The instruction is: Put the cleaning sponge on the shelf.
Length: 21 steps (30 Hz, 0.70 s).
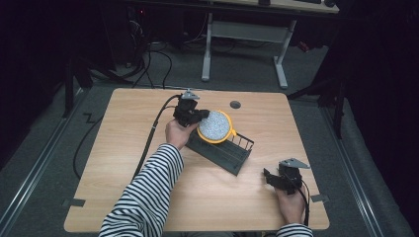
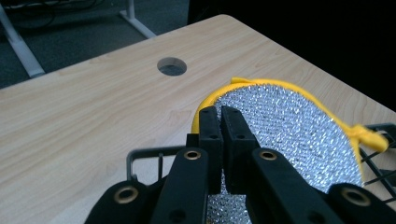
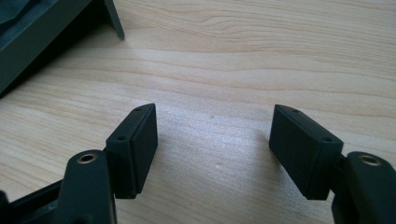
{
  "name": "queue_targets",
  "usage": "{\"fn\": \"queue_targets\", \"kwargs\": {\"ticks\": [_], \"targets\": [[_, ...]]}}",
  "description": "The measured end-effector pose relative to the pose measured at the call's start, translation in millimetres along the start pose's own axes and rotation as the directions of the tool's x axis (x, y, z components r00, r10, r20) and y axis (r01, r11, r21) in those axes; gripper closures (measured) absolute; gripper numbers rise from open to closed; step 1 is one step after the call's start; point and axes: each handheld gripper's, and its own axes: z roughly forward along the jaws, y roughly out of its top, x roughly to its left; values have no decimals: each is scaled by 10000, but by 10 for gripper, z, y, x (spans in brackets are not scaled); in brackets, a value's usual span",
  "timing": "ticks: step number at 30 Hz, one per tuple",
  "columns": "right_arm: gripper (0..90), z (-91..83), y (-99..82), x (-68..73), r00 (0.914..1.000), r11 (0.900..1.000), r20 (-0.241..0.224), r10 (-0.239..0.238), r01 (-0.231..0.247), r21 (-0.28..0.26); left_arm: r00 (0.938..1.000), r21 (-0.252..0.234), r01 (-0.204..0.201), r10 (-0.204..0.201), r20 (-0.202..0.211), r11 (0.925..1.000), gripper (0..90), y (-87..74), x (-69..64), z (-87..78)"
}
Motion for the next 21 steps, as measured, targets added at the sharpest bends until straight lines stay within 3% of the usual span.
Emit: {"fn": "queue_targets", "kwargs": {"ticks": [3,14,21], "targets": [[325,0,0,1,10000,10000,0,14,-14,5,10000,-5,64,-64,-6,10000,878,-38,15,-27],[325,0,0,1,10000,10000,-1,11,-11,6,9996,489,-265,267,-34,9985,883,-124,-48,-64],[324,0,0,0,10000,10000,-5,1,-1,3,9998,758,-196,198,-11,9969,882,-174,-53,-80]]}}
